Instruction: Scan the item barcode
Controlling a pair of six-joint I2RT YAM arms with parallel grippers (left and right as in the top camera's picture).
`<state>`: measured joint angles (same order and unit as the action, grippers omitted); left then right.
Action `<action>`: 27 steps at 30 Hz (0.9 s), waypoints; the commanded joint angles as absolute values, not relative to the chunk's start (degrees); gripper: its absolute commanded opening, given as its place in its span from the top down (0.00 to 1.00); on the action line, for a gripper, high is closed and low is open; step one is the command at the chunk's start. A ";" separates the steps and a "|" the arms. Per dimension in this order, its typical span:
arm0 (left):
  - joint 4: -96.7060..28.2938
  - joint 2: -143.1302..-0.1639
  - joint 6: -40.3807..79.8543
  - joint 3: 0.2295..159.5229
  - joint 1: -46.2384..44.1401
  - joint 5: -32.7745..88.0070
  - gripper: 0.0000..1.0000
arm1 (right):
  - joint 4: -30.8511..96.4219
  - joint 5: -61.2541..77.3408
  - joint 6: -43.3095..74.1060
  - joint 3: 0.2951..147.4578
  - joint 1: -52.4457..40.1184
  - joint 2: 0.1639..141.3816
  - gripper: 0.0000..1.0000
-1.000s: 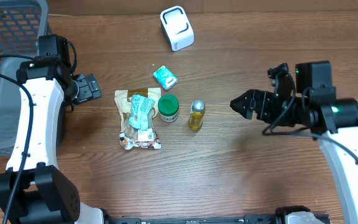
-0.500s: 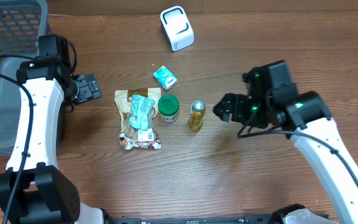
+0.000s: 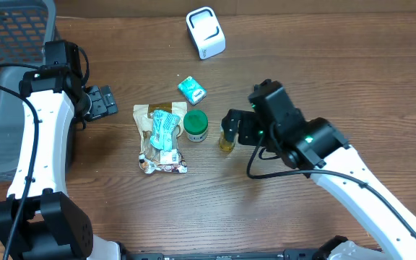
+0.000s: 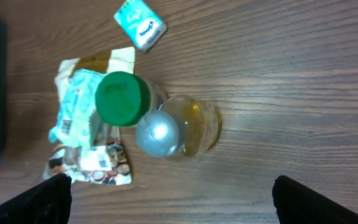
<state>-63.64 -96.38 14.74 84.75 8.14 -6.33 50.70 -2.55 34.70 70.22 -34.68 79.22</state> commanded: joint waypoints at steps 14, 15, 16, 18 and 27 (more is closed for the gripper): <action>-63.64 -95.46 13.91 85.93 8.23 -7.03 0.00 | 41.19 -7.97 36.29 71.75 -36.32 89.67 0.00; -63.64 -95.46 13.93 85.93 8.23 -7.03 0.00 | 41.12 -8.16 36.51 71.75 -36.32 89.97 0.00; -63.64 -95.46 13.93 85.93 8.23 -7.03 0.01 | 41.21 -8.56 37.26 71.75 -36.32 90.19 0.00; -63.64 -95.46 13.91 85.93 8.23 -7.03 0.00 | 41.36 -8.54 37.76 71.75 -36.32 90.59 0.00; -63.64 -95.46 13.91 85.93 8.23 -7.03 0.00 | 43.18 -7.88 37.71 71.59 -36.42 90.98 0.00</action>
<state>-63.64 -96.38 14.74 84.75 8.14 -6.33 43.05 -7.68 37.32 70.22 -36.14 90.70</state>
